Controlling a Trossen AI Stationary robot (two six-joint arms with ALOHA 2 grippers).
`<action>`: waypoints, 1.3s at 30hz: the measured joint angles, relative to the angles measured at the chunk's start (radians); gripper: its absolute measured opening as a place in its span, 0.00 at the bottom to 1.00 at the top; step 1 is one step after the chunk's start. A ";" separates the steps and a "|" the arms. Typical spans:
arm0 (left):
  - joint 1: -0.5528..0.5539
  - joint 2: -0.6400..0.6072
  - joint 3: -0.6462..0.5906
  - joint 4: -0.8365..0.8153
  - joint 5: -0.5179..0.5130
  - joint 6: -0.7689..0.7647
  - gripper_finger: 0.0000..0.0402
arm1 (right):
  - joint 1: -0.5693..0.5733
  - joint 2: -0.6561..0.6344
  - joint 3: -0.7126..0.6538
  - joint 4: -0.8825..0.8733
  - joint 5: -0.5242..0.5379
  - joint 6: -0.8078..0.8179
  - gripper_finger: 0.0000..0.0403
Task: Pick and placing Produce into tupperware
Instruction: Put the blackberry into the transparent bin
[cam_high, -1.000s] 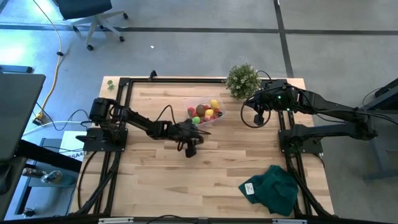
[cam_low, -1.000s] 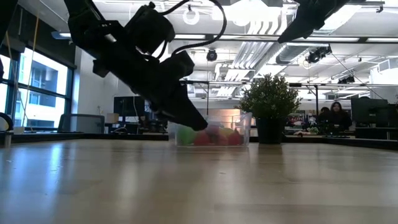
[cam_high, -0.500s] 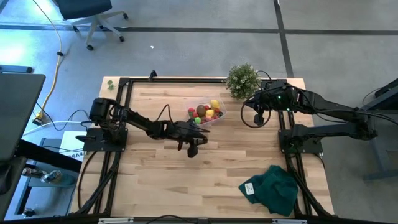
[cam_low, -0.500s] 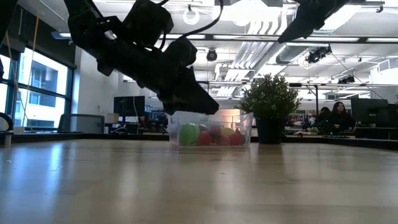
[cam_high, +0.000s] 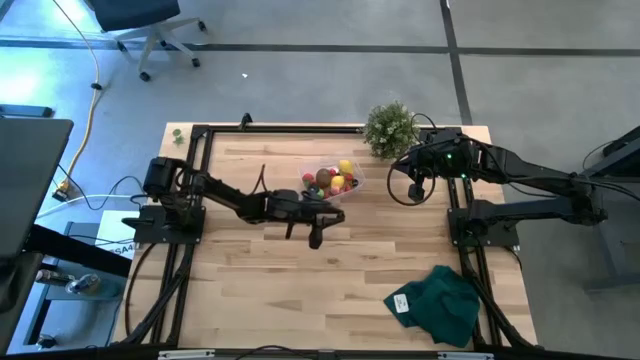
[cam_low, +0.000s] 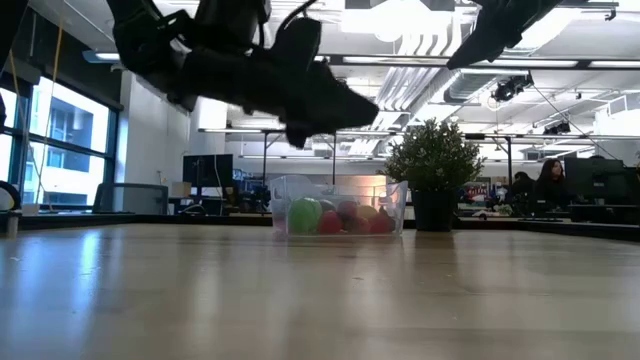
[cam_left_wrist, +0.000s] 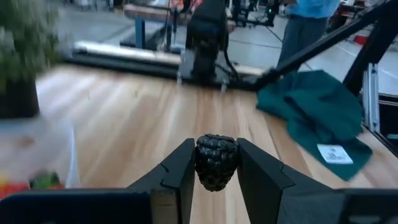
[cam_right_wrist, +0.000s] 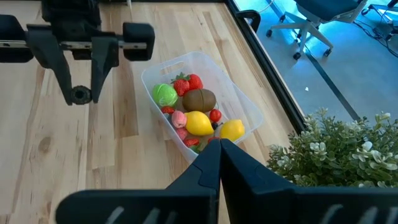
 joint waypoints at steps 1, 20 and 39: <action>0.001 0.000 0.014 -0.002 -0.002 0.019 0.24 | 0.000 0.000 0.000 0.000 0.000 0.000 0.00; 0.199 -0.025 0.658 -1.084 0.011 0.397 0.24 | 0.000 0.000 0.000 0.000 0.000 0.000 0.00; 0.360 0.209 0.818 -1.377 0.164 0.426 0.24 | 0.000 0.000 0.000 0.000 0.000 0.000 0.00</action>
